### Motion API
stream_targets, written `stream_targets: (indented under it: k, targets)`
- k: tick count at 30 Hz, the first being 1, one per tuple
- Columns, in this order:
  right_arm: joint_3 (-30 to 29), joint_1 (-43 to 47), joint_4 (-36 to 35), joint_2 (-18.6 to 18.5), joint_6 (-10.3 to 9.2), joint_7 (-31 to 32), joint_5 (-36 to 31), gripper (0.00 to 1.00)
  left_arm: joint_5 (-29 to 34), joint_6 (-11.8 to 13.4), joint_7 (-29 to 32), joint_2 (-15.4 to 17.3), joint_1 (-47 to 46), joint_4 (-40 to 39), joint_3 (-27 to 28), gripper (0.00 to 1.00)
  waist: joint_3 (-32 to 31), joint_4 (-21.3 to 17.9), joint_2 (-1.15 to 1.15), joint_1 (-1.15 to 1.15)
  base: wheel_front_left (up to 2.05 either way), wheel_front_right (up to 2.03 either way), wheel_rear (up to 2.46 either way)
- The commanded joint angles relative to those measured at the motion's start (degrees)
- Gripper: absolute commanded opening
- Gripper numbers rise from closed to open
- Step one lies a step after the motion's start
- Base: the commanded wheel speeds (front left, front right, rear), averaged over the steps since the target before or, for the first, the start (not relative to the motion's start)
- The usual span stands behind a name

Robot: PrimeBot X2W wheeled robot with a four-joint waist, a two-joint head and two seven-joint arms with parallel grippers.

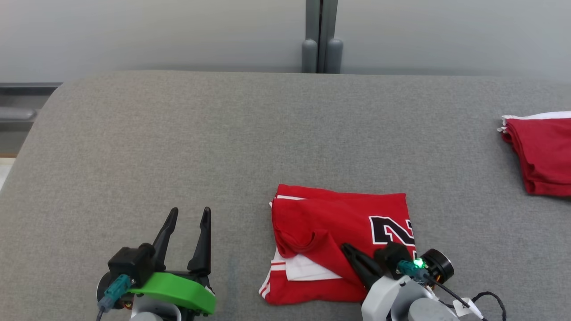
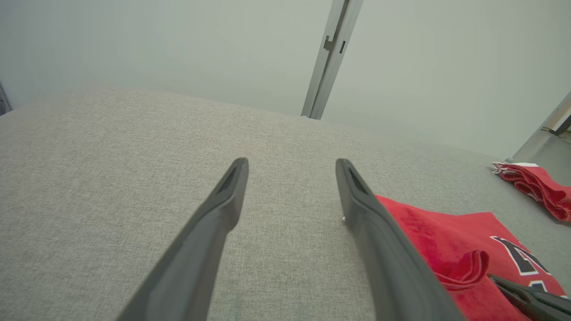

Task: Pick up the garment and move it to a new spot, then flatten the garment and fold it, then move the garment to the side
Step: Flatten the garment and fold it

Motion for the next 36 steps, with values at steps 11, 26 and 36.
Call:
stream_targets:
  k: [11,26,36]
  targets:
    - [14.1,-4.2,3.3,-0.2,-0.04,-0.9,4.9,0.00,0.7,-0.4,0.0,-0.3,0.8,0.5,1.1,1.00,0.6,2.0,0.00,0.00,0.00,0.00,0.00]
    - [11.1,-7.1,-2.0,-0.3,-0.05,-1.1,7.8,0.00,2.2,-0.7,0.0,-1.3,0.1,-0.7,2.8,1.00,-0.2,-1.3,0.00,0.00,0.00,0.00,0.00]
    - [-11.6,0.5,-12.7,-0.2,-0.05,-1.1,3.0,1.00,4.5,-0.9,0.0,-3.4,2.3,-1.1,5.7,1.00,-3.2,-5.2,0.00,0.00,0.00,0.00,0.00]
